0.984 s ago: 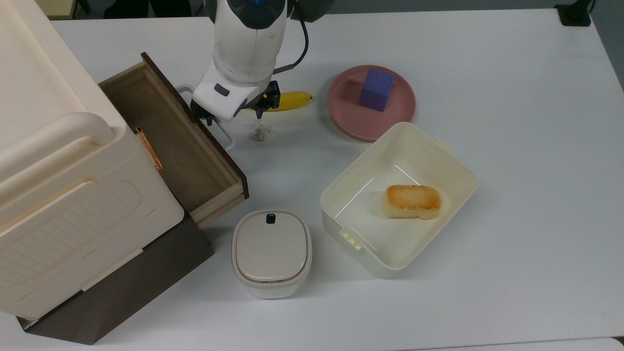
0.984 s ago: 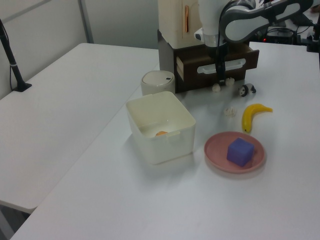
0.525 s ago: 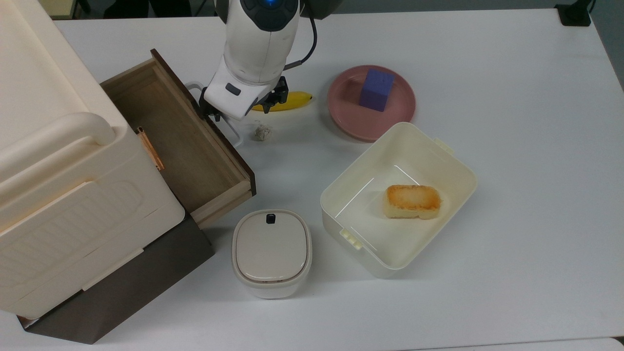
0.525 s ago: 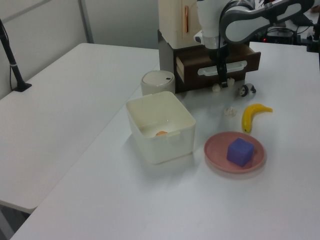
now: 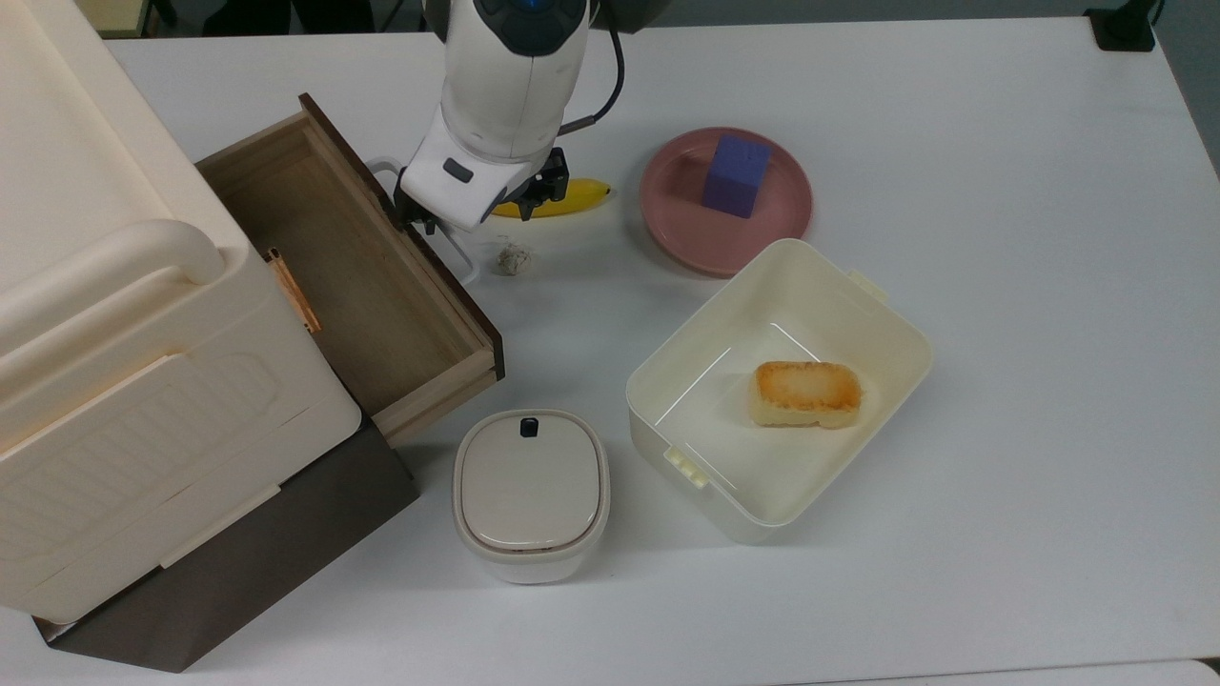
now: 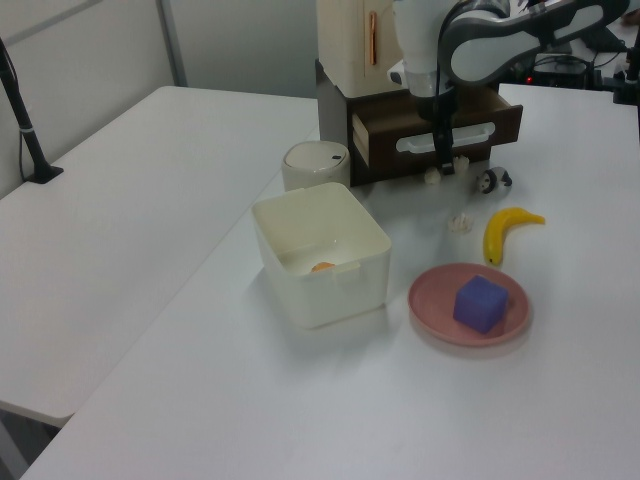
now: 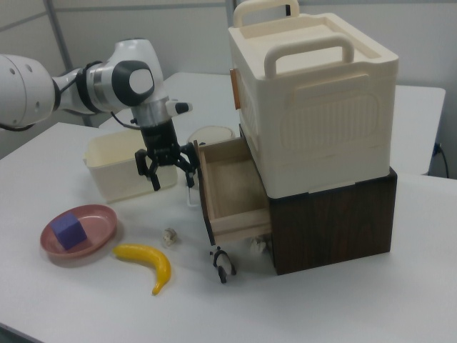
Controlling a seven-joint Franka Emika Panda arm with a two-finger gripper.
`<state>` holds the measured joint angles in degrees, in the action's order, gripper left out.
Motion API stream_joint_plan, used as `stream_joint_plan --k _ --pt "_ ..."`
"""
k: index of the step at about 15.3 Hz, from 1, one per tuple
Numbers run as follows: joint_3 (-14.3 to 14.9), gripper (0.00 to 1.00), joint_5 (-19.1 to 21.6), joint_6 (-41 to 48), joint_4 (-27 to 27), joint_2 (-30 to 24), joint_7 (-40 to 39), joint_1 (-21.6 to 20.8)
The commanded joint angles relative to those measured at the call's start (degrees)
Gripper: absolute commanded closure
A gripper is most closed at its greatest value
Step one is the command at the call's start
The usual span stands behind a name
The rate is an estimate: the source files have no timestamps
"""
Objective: Slide the drawer open
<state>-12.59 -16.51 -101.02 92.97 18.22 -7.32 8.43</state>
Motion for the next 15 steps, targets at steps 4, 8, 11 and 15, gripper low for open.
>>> stream_joint_plan --k 4,8,11,15 --pt "-1.56 0.00 4.11 1.79 -3.67 -2.40 1.43 3.43" --pt "-1.56 0.00 6.74 1.79 -3.67 -4.15 4.40 3.52" --pt "-1.39 0.00 8.50 2.14 -3.50 -6.35 6.43 3.43" --pt "-1.04 0.00 11.49 2.49 -3.41 -9.51 12.48 3.52"
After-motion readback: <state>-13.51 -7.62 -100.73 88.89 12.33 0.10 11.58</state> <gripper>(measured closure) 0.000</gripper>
